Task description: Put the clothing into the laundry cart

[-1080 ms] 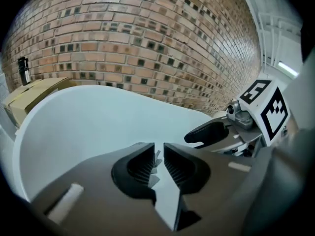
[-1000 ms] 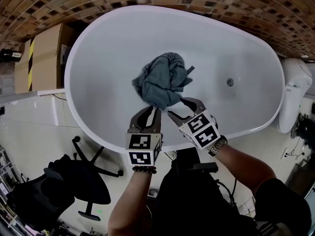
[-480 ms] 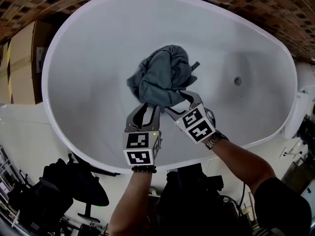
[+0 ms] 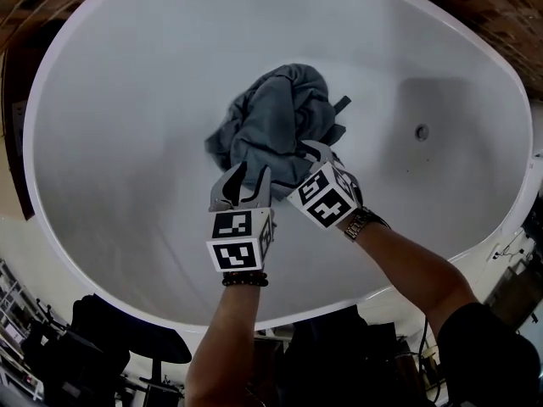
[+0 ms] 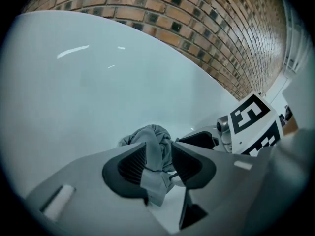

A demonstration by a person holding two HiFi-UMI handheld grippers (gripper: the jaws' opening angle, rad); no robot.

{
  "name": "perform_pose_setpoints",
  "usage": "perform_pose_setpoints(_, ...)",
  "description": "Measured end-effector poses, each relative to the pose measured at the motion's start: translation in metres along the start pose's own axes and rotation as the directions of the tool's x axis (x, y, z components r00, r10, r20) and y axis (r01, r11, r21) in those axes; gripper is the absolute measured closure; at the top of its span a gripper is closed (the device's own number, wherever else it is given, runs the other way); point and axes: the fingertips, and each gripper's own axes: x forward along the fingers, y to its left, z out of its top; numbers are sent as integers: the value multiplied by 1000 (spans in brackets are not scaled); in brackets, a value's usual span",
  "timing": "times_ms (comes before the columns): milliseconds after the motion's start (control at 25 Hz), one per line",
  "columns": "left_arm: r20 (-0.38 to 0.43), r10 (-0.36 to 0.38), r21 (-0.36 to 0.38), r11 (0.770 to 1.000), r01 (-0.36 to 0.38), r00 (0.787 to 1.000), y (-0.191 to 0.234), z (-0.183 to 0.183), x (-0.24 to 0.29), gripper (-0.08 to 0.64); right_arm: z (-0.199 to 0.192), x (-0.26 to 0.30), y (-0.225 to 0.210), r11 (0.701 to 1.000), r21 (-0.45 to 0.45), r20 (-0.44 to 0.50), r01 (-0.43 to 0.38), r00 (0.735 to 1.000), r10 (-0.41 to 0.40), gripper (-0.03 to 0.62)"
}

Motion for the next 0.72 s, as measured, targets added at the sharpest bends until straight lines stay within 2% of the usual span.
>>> perform_pose_setpoints(360,-24,32,34,999,-31,999,45,-53,64,400,-62,110,-22,993,-118,-94,-1,996,-10,4)
perform_pose_setpoints(560,-20,58,54,997,-56,998,53,-68,87,399,-88,147,-34,980,-197,-136,15,990,-42,3)
perform_pose_setpoints(720,-30,67,64,996,-65,997,67,-94,110,400,-106,188,-45,973,-229,-151,31,986,-67,3)
